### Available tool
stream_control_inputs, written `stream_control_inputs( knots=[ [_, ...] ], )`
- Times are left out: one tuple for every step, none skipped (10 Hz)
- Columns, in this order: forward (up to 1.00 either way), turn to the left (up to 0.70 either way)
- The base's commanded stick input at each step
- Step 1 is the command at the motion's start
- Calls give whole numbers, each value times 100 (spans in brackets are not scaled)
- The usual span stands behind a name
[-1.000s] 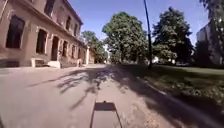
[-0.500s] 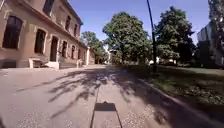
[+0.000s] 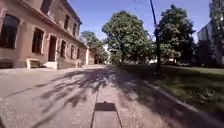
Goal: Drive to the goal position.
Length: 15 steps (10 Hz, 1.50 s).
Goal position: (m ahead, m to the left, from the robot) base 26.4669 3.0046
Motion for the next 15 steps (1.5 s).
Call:
stream_control_inputs(
  knots=[
    [70, 0],
    [70, 0],
    [70, 0],
    [70, 0],
    [70, 0],
    [70, 0],
    [70, 0],
    [70, 0],
    [70, 0],
    [70, 0],
    [70, 0],
    [70, 0],
    [70, 0],
    [70, 0],
    [70, 0]
  ],
)
